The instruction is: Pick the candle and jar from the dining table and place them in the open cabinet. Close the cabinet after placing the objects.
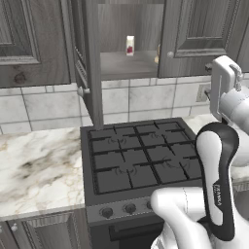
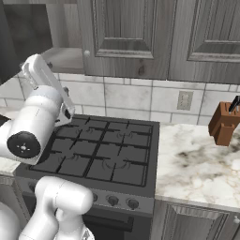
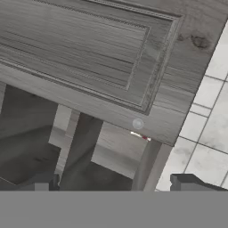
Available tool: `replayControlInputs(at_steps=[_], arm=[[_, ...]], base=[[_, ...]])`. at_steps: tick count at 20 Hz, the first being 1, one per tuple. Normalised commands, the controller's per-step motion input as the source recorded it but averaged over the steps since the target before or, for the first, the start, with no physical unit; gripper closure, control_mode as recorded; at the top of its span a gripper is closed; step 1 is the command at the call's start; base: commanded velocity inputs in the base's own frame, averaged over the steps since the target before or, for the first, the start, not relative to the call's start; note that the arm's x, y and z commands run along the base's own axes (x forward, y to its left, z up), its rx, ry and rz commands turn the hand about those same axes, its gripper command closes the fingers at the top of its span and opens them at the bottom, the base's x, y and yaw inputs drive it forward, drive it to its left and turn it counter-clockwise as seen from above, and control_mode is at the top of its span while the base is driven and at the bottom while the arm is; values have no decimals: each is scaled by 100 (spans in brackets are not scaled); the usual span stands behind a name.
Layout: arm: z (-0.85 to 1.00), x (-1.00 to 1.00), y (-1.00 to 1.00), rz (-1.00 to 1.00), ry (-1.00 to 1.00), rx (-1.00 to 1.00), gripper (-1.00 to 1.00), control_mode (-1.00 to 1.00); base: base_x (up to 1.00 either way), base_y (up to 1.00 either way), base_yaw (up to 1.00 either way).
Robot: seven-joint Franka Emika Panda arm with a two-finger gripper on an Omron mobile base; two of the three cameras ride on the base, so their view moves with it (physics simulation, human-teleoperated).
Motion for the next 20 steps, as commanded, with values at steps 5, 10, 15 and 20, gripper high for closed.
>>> replayControlInputs(at_steps=[5,10,15,20], arm=[[5,-86,43,-12,12,-4,-100,-100],[6,-90,37,-12,18,-2,-100,-100],[12,-77,31,-11,19,-2,-100,-100],[2,-61,37,-10,21,-2,-100,-100]], base=[[0,0,0],[0,0,0],[0,0,0],[0,0,0]])
